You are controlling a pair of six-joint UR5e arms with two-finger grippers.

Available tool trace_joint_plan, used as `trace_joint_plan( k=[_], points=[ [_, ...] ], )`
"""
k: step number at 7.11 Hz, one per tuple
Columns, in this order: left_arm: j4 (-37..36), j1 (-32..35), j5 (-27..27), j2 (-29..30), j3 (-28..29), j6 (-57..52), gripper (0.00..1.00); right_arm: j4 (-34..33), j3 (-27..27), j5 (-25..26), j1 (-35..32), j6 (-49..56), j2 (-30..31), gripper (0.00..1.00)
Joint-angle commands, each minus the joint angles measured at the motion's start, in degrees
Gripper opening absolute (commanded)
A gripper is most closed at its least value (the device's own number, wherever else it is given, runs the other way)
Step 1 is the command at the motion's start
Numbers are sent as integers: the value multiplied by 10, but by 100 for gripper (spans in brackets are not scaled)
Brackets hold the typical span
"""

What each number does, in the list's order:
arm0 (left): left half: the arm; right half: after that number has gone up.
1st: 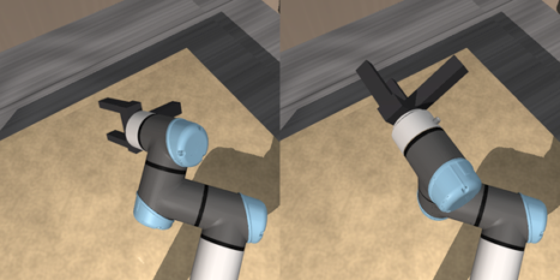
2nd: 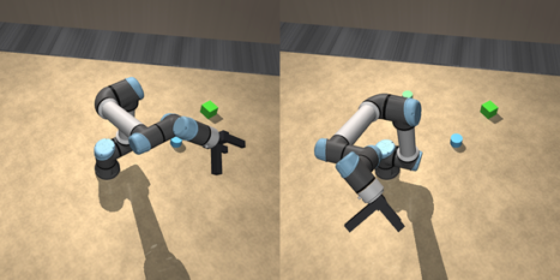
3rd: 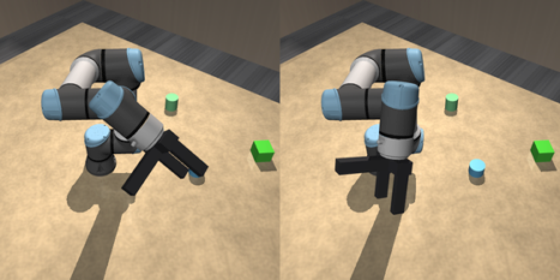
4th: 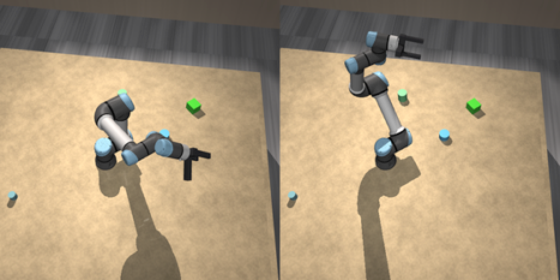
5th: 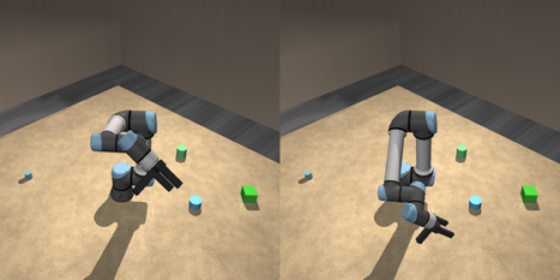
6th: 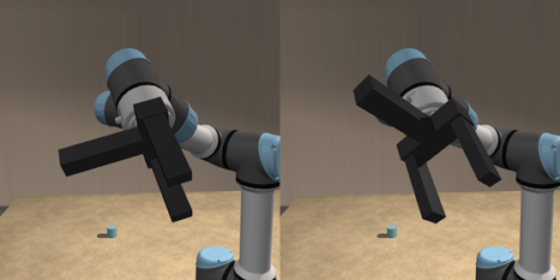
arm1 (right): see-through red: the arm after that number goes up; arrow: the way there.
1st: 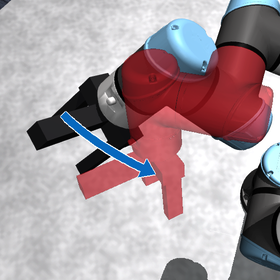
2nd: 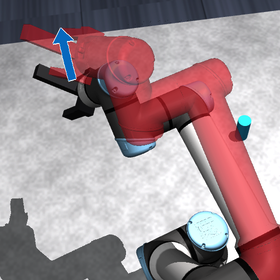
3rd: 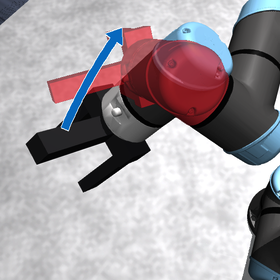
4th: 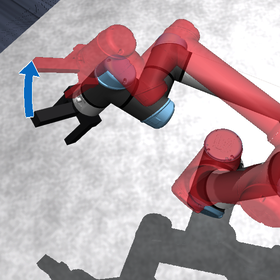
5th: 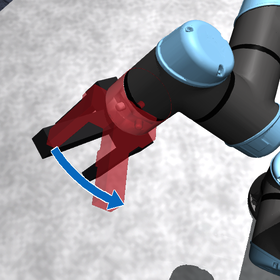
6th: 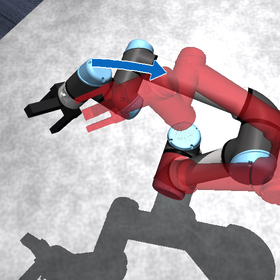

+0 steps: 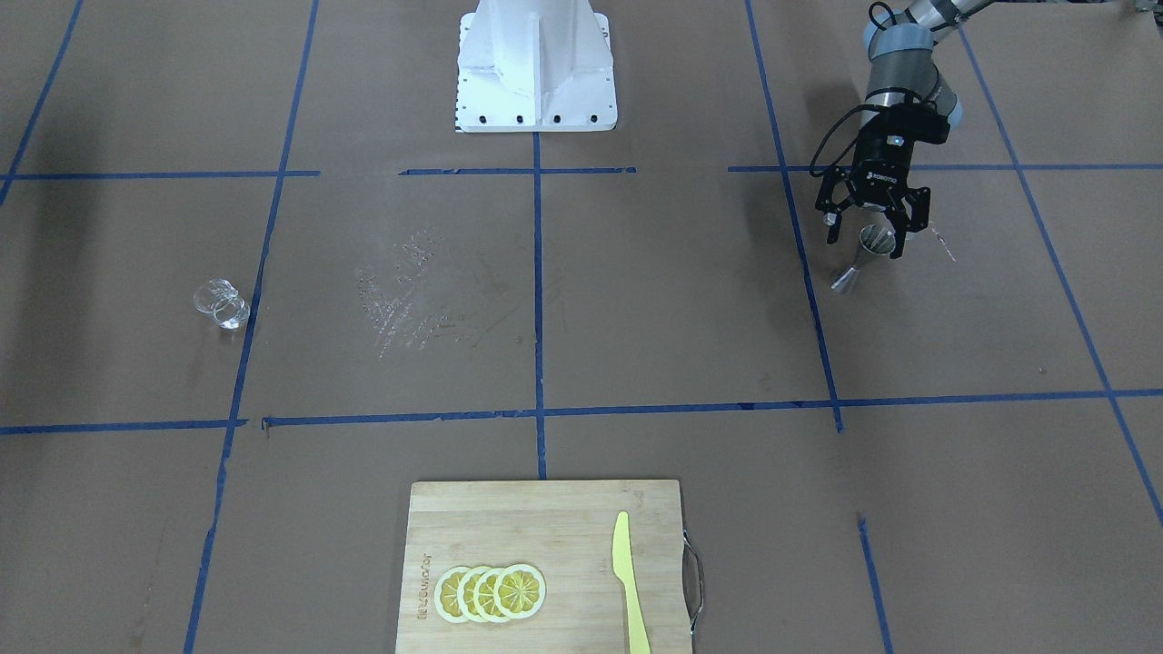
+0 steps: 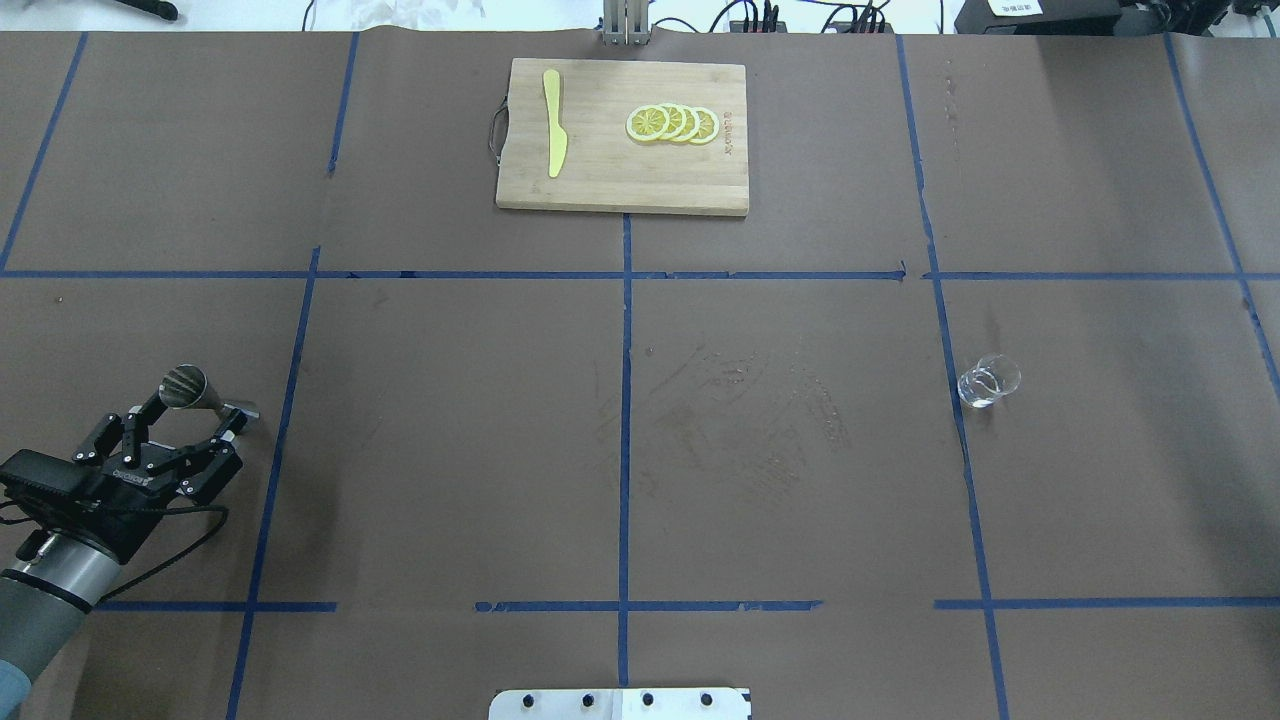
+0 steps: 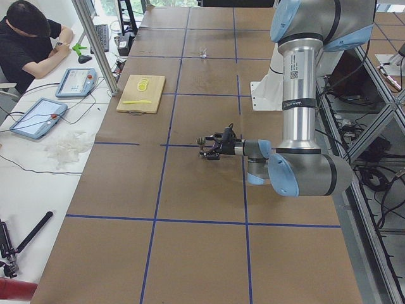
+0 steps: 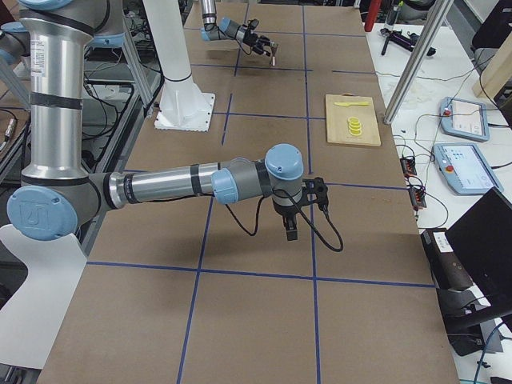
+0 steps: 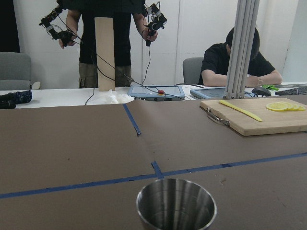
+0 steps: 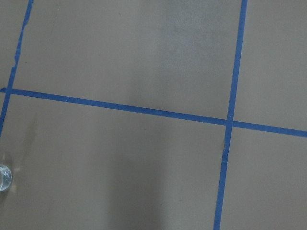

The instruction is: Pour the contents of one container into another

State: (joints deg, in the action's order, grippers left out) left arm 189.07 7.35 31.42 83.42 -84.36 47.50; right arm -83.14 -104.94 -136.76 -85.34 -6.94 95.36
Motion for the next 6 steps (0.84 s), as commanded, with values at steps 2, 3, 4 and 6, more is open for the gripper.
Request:
trace_joint_plan(
  k=[2, 3, 4, 6],
  points=[
    [5, 0, 6, 3, 7, -25, 92, 0, 0, 1, 0, 0, 0, 100],
    [6, 0, 24, 4, 10, -27, 90, 0, 0, 1, 0, 0, 0, 100],
    [6, 0, 30, 4, 15, -27, 90, 0, 1, 1, 0, 0, 0, 100],
    [5, 0, 46, 2, 20, -27, 90, 0, 1, 1, 0, 0, -1, 100]
  ],
)
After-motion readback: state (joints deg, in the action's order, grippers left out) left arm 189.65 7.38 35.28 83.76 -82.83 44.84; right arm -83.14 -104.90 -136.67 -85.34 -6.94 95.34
